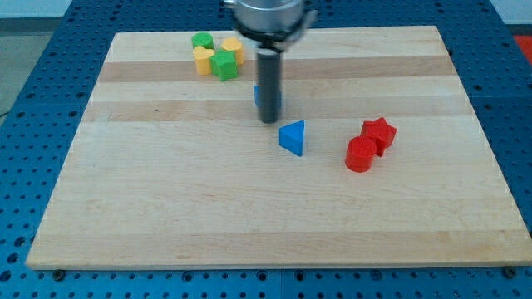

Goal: Move the blue cube below the green star

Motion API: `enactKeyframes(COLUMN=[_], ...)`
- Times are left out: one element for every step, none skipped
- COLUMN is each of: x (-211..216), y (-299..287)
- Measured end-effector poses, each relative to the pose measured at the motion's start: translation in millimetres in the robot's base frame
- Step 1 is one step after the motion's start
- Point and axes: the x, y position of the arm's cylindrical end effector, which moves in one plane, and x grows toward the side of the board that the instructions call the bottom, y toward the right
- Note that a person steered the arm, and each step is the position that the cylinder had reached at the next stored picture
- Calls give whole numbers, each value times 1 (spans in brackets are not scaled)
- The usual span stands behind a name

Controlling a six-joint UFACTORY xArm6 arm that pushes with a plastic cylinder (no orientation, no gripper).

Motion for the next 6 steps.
enactKeyframes(x=[1, -7, -43, -33, 14, 17], y=[50, 82, 40, -8, 60, 23])
